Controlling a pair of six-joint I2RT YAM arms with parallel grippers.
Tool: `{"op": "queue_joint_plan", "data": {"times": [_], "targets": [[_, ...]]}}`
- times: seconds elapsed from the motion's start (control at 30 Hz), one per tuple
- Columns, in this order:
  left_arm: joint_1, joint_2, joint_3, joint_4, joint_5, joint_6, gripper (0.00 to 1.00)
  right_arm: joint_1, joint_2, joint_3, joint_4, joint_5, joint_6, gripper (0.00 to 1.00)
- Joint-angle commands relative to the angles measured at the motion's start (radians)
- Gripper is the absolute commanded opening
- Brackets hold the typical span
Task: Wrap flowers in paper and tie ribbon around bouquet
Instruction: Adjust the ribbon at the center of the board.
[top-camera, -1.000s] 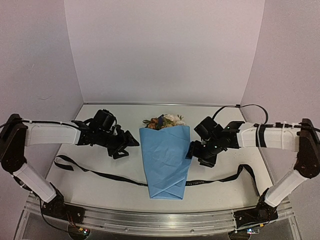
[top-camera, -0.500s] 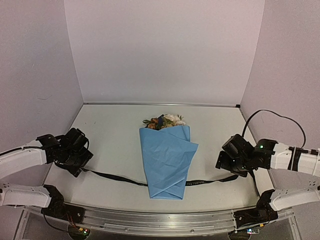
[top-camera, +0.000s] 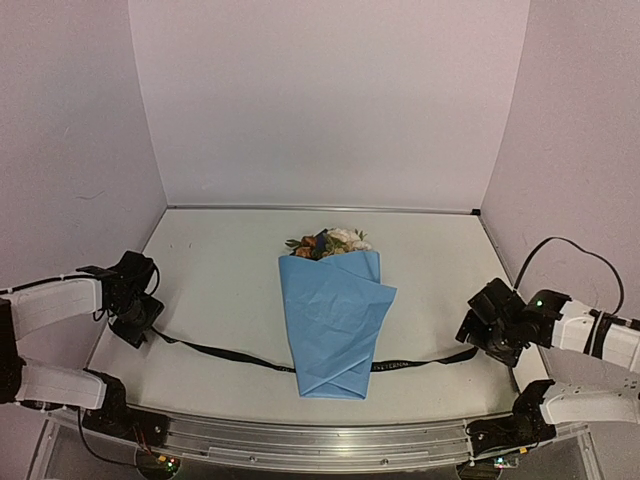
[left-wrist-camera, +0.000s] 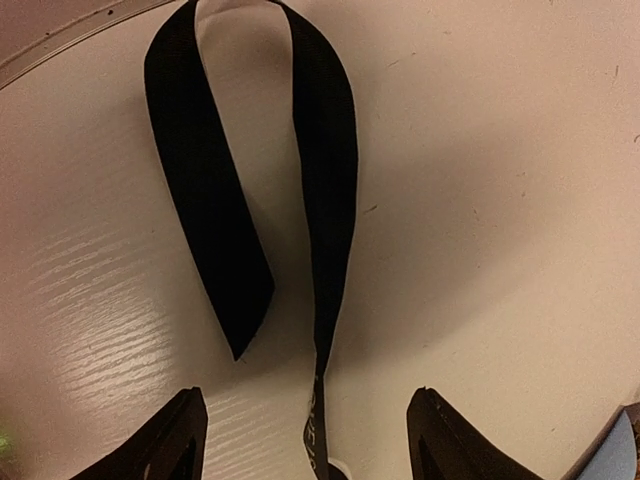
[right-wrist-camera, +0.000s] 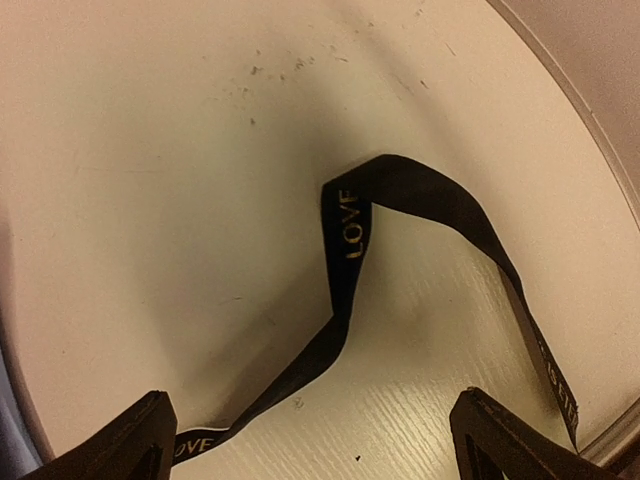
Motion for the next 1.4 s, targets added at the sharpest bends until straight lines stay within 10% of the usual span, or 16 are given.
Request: {"op": "queue_joint_plan", "data": {"times": [0.0,0.77,1.1,1.37], "targets": [[0.05,0.047,-0.008,0.122,0.049,0.11,0.67,-0.059,0.027,-0.01,-0.015,-0.085,0.01,0.98],[0.081,0.185,-0.01,0.203,0.069,0.105,0.51,-0.131,0.251,-0.071,0.206,-0.109,0.116,0.81],[0.094,0.245,-0.016,0.26,0.09,0.123,0.26,-0.136,0.344,-0.074,0.246,-0.112,0.176,0.66],[0.122,0.279,-0.008,0.344,0.142,0.167,0.0,-0.15,0.403,-0.032,0.247,-0.082,0.177,0.22]]}}
